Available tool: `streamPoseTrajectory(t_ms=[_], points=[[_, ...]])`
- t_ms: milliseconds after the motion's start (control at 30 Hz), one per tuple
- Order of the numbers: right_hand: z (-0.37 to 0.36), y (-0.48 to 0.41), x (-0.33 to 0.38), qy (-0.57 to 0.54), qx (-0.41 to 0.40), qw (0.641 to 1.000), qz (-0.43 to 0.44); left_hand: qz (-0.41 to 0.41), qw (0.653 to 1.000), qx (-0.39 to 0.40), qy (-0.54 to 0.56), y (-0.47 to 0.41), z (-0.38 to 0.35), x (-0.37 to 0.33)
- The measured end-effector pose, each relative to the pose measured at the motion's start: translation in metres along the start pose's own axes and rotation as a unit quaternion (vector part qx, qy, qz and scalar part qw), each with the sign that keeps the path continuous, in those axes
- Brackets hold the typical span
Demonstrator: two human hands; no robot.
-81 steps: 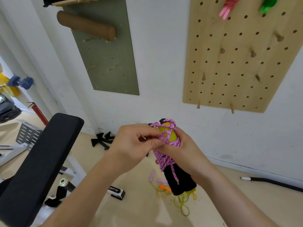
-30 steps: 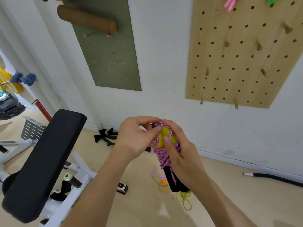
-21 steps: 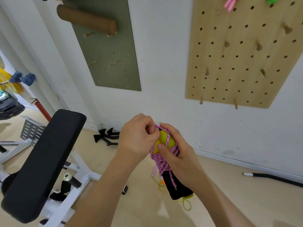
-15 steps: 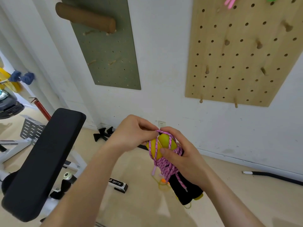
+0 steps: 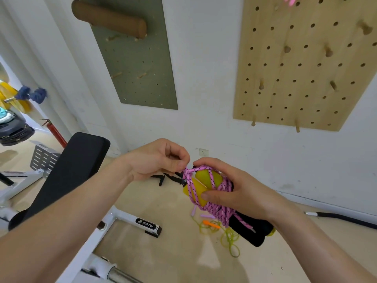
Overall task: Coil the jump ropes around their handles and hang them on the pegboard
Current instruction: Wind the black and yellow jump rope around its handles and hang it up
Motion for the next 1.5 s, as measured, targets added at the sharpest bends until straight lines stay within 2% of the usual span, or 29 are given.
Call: streamPoseTrajectory(t_ms=[67, 100, 167, 200, 233, 267, 333, 400, 433, 500, 567, 667, 767, 933, 1167, 1233, 1367, 1500], points=[[0.002, -0.003, -0.010, 0.051, -0.004, 0.998, -0.020, -0.041, 0.981, -0.091, -0.168, -0.002, -0.001, -0.007], [0.001, -0.005, -0.017, 0.078, -0.006, 0.996, -0.037, -0.076, 0.944, -0.131, -0.294, -0.002, -0.006, -0.013], [-0.003, -0.007, -0.031, 0.126, -0.013, 0.990, -0.068, -0.151, 0.801, -0.152, -0.559, -0.001, -0.029, -0.026], [-0.005, -0.008, -0.036, 0.144, -0.024, 0.986, -0.078, -0.176, 0.746, -0.144, -0.626, 0.000, -0.040, -0.027], [-0.006, -0.010, -0.041, 0.163, -0.046, 0.982, -0.083, -0.177, 0.719, -0.136, -0.658, -0.002, -0.047, -0.024], [-0.005, -0.014, -0.045, 0.178, -0.074, 0.977, -0.087, -0.164, 0.712, -0.132, -0.670, -0.005, -0.050, -0.020], [0.001, -0.026, -0.058, 0.181, -0.126, 0.969, -0.110, -0.144, 0.724, -0.147, -0.658, -0.014, -0.055, -0.012], [0.007, -0.037, -0.070, 0.170, -0.152, 0.964, -0.137, -0.124, 0.756, -0.169, -0.620, -0.019, -0.061, -0.005], [0.010, -0.040, -0.073, 0.169, -0.160, 0.962, -0.141, -0.117, 0.782, -0.190, -0.581, -0.021, -0.060, 0.001], [0.015, -0.041, -0.073, 0.162, -0.178, 0.961, -0.136, -0.106, 0.856, -0.226, -0.452, -0.019, -0.055, 0.013], [0.018, -0.035, -0.067, 0.172, -0.205, 0.958, -0.107, -0.100, 0.913, -0.248, -0.309, -0.014, -0.052, 0.022], [0.020, -0.024, -0.054, 0.234, -0.255, 0.936, -0.066, -0.079, 0.944, -0.286, -0.146, -0.010, -0.047, 0.021], [0.019, -0.017, -0.042, 0.269, -0.299, 0.915, -0.025, -0.086, 0.947, -0.309, -0.023, -0.010, -0.042, 0.015], [0.023, -0.014, -0.035, 0.304, -0.353, 0.885, 0.012, -0.081, 0.908, -0.383, 0.151, -0.003, -0.026, 0.019], [0.020, -0.017, -0.033, 0.353, -0.353, 0.866, 0.005, -0.042, 0.881, -0.346, 0.320, -0.016, -0.030, 0.033], [0.019, -0.022, -0.039, 0.332, -0.327, 0.885, -0.018, -0.046, 0.888, -0.340, 0.307, -0.017, -0.028, 0.029], [0.015, -0.033, -0.055, 0.233, -0.262, 0.935, -0.050, -0.054, 0.936, -0.300, 0.178, -0.018, -0.033, 0.017], [0.018, -0.030, -0.059, 0.080, -0.206, 0.972, -0.078, -0.092, 0.959, -0.226, 0.143, -0.012, -0.039, 0.011]])
Point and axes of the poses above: each hand's wrist, its own y-axis away from the middle knuckle, its own z-axis out of the back of the hand, x = y × z, the point moved 8 cm from there along -y, towards the middle knuckle, and after that the axes turned 10 degrees about -x, right-handed, at the moved point
